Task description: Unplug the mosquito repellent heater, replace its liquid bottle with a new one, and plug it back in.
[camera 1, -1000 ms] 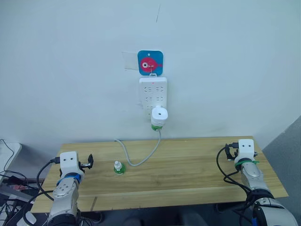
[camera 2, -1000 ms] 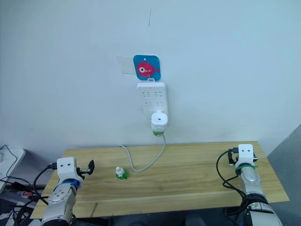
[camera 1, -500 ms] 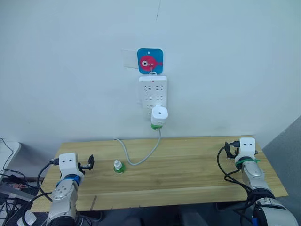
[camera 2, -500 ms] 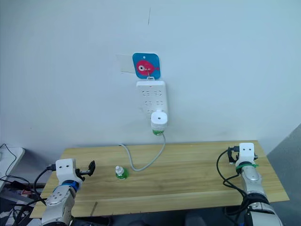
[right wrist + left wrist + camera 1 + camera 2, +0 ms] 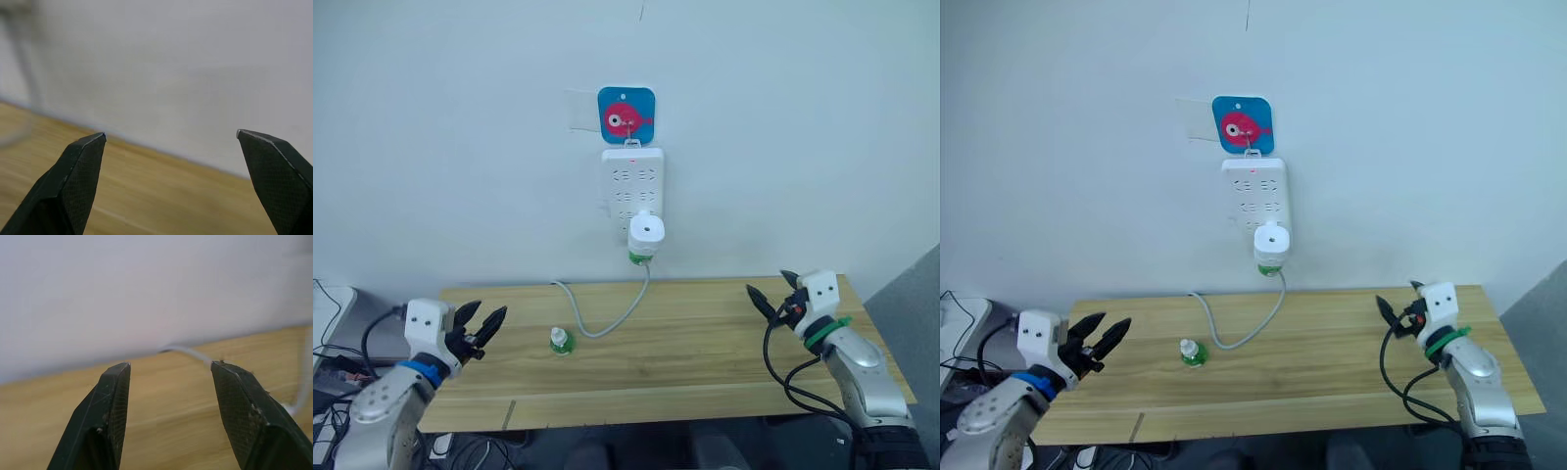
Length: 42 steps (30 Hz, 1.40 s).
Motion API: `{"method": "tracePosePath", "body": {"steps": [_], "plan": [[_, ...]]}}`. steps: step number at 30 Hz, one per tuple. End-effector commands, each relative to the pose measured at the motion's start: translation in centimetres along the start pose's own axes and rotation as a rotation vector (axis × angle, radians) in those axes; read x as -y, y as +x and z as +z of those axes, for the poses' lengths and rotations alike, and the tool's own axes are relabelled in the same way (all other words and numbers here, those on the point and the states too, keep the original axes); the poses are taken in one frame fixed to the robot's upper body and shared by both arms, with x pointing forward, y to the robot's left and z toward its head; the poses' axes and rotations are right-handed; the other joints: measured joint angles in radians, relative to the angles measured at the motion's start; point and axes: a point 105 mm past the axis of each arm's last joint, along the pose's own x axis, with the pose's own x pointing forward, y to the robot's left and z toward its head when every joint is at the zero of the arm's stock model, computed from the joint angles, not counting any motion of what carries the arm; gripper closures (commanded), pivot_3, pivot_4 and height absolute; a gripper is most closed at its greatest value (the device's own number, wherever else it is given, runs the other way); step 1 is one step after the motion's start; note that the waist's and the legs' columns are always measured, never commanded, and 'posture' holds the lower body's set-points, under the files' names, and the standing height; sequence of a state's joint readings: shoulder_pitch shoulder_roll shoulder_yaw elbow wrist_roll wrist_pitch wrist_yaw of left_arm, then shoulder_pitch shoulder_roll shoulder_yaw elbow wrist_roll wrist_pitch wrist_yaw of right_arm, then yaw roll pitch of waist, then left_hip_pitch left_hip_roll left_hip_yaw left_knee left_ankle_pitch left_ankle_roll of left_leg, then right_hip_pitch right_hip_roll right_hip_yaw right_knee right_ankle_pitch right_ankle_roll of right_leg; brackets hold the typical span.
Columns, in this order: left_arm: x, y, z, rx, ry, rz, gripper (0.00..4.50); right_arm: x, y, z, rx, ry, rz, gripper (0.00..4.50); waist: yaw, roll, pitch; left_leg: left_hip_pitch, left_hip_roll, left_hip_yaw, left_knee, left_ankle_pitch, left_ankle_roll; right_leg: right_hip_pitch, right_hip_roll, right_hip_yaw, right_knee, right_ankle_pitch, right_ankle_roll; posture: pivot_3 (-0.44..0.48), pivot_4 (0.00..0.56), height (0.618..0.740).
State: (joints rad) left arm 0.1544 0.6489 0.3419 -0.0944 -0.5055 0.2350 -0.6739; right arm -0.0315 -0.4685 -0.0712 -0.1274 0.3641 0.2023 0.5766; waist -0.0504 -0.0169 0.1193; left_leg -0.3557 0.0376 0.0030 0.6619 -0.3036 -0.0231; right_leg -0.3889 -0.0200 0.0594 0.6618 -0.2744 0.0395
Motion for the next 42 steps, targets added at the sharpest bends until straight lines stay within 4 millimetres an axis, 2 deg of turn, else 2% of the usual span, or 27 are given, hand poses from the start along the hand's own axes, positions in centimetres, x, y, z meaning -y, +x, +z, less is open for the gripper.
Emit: {"method": "tracePosePath", "body": {"steps": [1, 4, 8, 13, 17, 23, 31, 42], "plan": [[2.4, 1.7, 3.9, 0.058, 0.062, -0.195, 1.81, -4.0, 0.6, 4.1, 0.078, 0.038, 0.211, 0.00, 0.004, -0.001, 0.008, 0.000, -0.003, -0.001, 0.000, 0.000, 0.000, 0.000, 0.000, -0.001, 0.000, 0.000, 0.000, -0.042, 0.134, 0.740], [3.5, 3.6, 6.3, 0.081, 0.102, -0.313, 1.81, -6.0, 1.1, 6.0, 0.095, 0.033, 0.291, 0.00, 0.003, -0.001, 0.013, -0.001, -0.006, -0.002, 0.001, 0.000, 0.000, 0.000, 0.000, -0.006, 0.000, 0.000, 0.000, -0.053, 0.135, 0.740], [4.4, 5.7, 8.3, 0.105, 0.141, -0.401, 1.81, -7.3, 1.8, 7.4, 0.121, 0.038, 0.310, 0.00, 0.001, -0.003, 0.014, -0.006, -0.007, -0.005, 0.001, 0.000, 0.000, -0.003, 0.000, -0.010, -0.001, 0.000, 0.000, -0.065, 0.134, 0.740], [5.0, 8.3, 10.1, 0.137, 0.189, -0.489, 1.81, -8.0, 2.1, 7.9, 0.135, 0.049, 0.306, 0.00, -0.003, -0.003, 0.015, -0.010, -0.007, -0.008, 0.001, 0.000, 0.000, -0.006, 0.000, -0.013, -0.001, -0.001, -0.001, -0.081, 0.133, 0.740], [4.8, 10.7, 11.8, 0.169, 0.221, -0.521, 1.81, -7.6, 2.1, 7.4, 0.129, 0.056, 0.273, 0.00, -0.005, -0.004, 0.016, -0.011, -0.008, -0.007, 0.002, 0.000, 0.000, -0.006, 0.000, -0.014, -0.001, -0.001, -0.001, -0.103, 0.135, 0.740], [5.1, 12.5, 12.2, 0.177, 0.252, -0.581, 1.81, -7.2, 1.8, 6.5, 0.119, 0.053, 0.233, 0.00, -0.013, -0.005, 0.016, -0.012, -0.008, -0.006, 0.002, 0.000, 0.000, -0.007, 0.000, -0.013, -0.001, -0.001, -0.001, -0.137, 0.138, 0.740], [5.8, 15.1, 13.2, 0.198, 0.278, -0.629, 1.81, -7.4, 1.5, 6.4, 0.114, 0.050, 0.217, 0.00, -0.033, -0.006, 0.018, -0.012, -0.008, -0.005, 0.003, 0.000, 0.000, -0.007, 0.000, -0.014, 0.000, -0.001, -0.001, -0.160, 0.138, 0.740], [8.1, 16.3, 13.5, 0.214, 0.300, -0.732, 1.81, -8.1, 1.6, 7.0, 0.116, 0.050, 0.228, 0.00, -0.034, -0.008, 0.020, -0.016, -0.009, -0.015, 0.014, 0.000, 0.000, -0.001, 0.000, -0.018, 0.001, -0.001, 0.000, -0.171, 0.137, 0.740]]}}
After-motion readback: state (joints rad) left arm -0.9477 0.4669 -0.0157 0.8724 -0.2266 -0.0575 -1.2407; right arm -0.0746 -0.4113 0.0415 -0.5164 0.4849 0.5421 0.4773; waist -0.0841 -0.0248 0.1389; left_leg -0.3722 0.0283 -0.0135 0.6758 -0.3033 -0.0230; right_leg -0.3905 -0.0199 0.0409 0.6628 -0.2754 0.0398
